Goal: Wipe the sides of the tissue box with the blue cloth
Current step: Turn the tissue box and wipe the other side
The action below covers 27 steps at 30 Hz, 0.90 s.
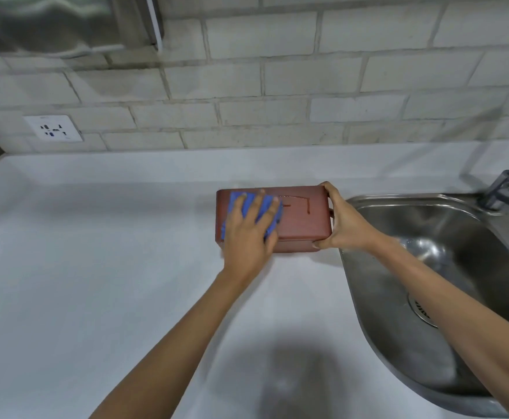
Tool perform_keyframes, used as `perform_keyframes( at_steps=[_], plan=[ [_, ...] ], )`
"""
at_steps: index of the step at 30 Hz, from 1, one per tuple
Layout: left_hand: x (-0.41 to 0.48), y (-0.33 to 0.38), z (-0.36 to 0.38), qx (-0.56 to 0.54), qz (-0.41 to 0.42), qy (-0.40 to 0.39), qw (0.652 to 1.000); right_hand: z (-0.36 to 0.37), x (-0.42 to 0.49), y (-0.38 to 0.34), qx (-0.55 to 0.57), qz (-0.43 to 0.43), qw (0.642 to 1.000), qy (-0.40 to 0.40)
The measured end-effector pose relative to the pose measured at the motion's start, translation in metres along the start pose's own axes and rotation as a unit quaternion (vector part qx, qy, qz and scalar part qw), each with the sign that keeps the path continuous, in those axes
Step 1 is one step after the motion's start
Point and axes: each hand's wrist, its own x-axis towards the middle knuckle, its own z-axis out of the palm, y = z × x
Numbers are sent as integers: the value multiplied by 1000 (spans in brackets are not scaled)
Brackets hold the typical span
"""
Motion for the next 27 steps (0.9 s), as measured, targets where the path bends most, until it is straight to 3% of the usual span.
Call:
perform_keyframes(
  at_steps=[2,4,8,10,16,18,22,24,27],
  plan=[
    [-24,-9,-3,42,60,-20,997,0,0,-1,-5,-4,1000,-4],
    [-34,-27,-7,76,59,-20,995,2,0,0,2,-3,1000,-5],
    [3,-31,-10,7,-77,28,997,5,0,-1,19,0,1000,-4],
    [21,-14,-5,2,-94,16,995,6,1,-1,19,2,1000,-5],
    [-19,-15,-5,23,125,-33,991,6,1,-1,4,3,1000,-5],
    [-18,-28,-9,34,97,-12,995,7,0,0,7,9,1000,-4],
    [21,-8,-2,34,-43,8,998,9,-1,-1,14,9,1000,0],
    [24,11,5,47,-27,3,999,9,-1,-1,15,6,1000,5],
    [-6,6,4,76,73,-32,994,8,-2,-2,12,2,1000,3]
  ],
)
